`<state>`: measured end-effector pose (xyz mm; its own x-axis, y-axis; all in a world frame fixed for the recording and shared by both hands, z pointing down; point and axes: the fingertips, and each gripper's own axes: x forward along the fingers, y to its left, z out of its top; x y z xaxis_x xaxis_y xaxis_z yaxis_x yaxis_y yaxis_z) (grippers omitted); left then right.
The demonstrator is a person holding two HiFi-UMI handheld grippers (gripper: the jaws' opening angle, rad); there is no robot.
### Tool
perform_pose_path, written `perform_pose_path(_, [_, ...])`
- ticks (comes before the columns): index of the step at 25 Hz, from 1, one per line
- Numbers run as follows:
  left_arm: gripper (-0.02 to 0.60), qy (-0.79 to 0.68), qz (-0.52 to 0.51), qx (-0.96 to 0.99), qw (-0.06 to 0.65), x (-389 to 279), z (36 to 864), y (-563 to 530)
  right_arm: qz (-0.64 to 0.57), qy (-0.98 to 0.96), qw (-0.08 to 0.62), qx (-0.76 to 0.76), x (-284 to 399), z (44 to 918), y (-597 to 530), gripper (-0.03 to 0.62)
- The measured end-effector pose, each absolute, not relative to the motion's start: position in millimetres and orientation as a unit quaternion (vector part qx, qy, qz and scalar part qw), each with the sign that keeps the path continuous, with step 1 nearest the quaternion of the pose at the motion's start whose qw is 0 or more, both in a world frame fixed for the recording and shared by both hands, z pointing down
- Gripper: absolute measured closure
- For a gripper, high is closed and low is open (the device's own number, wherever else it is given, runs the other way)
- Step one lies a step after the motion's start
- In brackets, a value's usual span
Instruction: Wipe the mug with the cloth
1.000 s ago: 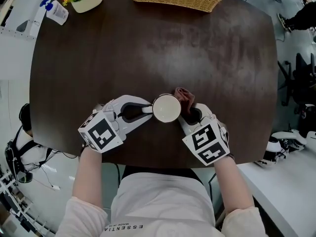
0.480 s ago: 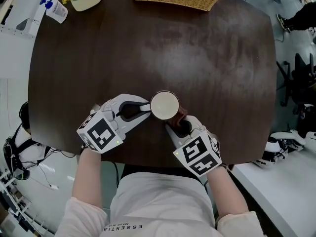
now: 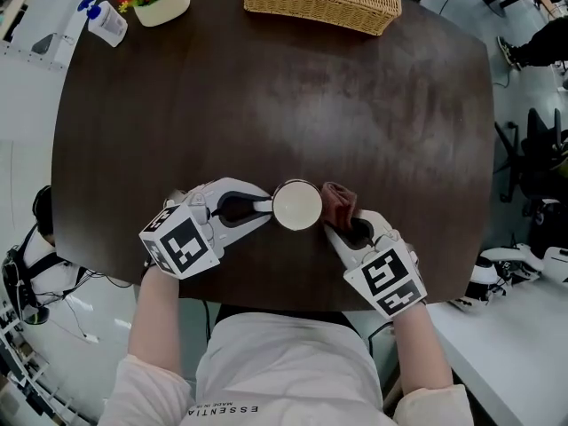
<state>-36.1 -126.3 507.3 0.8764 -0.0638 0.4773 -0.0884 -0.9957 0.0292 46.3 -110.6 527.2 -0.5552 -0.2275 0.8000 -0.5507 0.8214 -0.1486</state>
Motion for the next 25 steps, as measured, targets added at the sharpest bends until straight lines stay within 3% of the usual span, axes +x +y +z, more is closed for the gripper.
perform_pose_path(4, [0.502, 0.014, 0.249, 0.968, 0.014, -34, 506, -129, 0.151, -0.858, 0.43, 0.239, 71, 523, -160, 0.514])
perform_pose_path(8, [0.502, 0.062, 0.25, 0.966, 0.006, -33, 505, -134, 0.12, -0.877, 0.426, 0.187, 52, 517, -200, 0.514])
perform_pose_path(15, [0.502, 0.143, 0.259, 0.955, -0.001, -36, 506, -146, 0.052, -0.916, 0.397, -0.03, -7, 512, -213, 0.514])
perform_pose_path(25, [0.502, 0.185, 0.248, 0.951, 0.017, -37, 509, -156, -0.048, -0.868, 0.429, -0.246, -19, 518, -198, 0.517])
